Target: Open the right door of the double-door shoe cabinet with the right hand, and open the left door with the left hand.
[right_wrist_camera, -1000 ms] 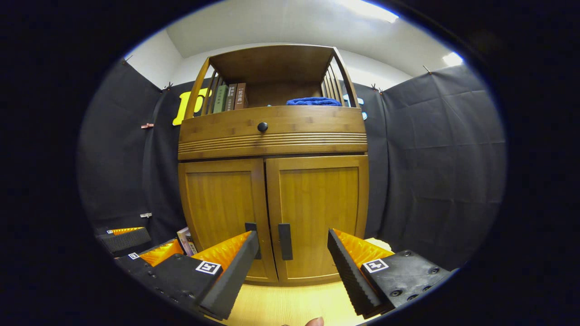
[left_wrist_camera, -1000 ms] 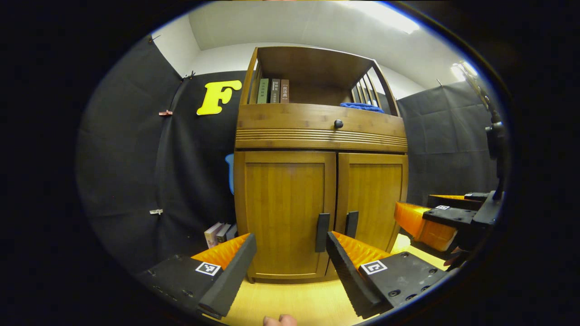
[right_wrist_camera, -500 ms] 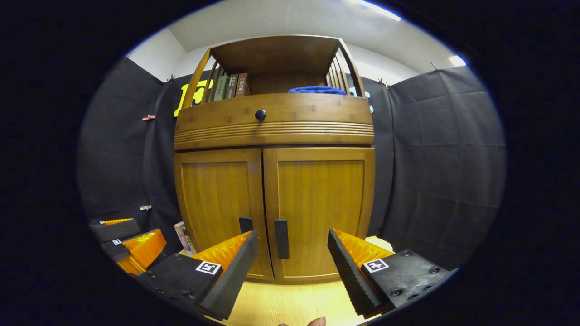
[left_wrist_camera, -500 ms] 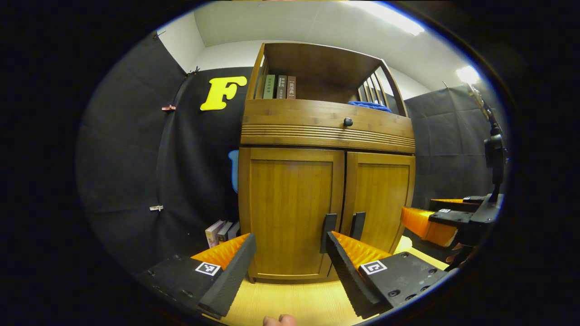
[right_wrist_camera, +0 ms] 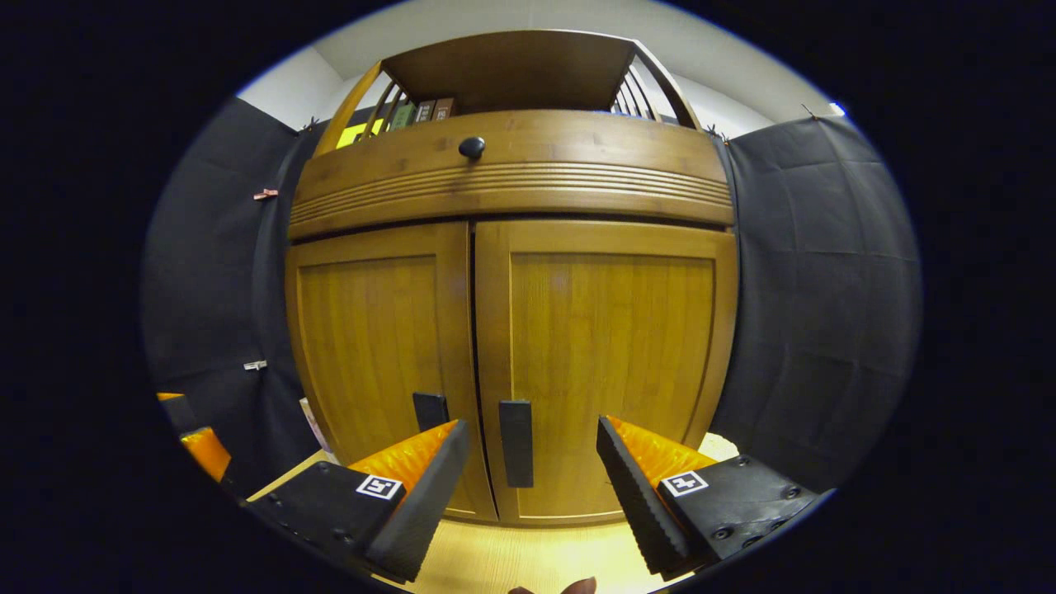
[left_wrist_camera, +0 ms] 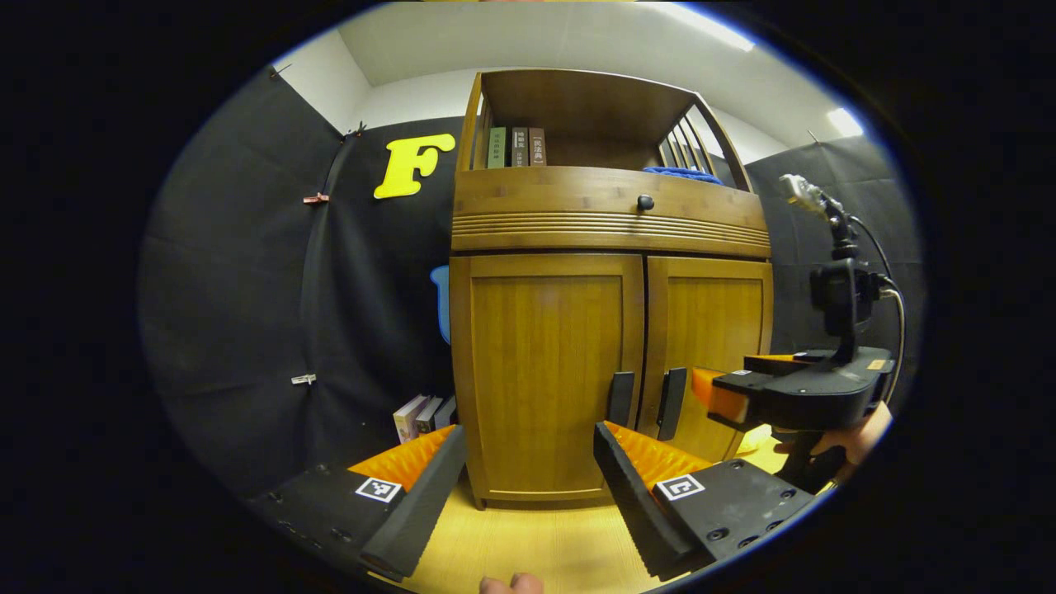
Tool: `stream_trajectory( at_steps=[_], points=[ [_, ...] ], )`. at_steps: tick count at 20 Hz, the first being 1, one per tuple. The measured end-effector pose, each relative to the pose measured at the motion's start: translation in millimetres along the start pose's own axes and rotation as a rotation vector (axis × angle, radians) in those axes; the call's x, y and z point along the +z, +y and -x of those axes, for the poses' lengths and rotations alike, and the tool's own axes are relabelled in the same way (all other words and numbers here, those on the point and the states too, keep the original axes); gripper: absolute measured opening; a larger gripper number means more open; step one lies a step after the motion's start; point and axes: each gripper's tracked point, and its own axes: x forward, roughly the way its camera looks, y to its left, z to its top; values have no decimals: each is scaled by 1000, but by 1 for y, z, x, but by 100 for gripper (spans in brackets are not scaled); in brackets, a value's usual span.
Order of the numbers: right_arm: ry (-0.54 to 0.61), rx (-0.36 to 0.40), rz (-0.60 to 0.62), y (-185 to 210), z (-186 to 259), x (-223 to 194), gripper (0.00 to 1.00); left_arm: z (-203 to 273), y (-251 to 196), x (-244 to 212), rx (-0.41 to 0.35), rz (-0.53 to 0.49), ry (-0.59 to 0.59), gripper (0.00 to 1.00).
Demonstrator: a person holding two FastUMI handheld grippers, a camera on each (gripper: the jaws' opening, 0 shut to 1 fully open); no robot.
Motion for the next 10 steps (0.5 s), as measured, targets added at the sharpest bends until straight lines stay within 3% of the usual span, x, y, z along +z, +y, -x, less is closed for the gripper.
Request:
stream_trajectory(
  at_steps=[5,9,10],
  points=[
    [78,1,10,7,-35,-33,98,-7,-5,-10,-1,25,28,97],
    [126,17,-56,12,-58,-51,98,-13,-7,-13,1,22,37,96],
    [126,15,-73,10,-63,-52,93,-14,-6,-14,5,18,38,96]
  ],
)
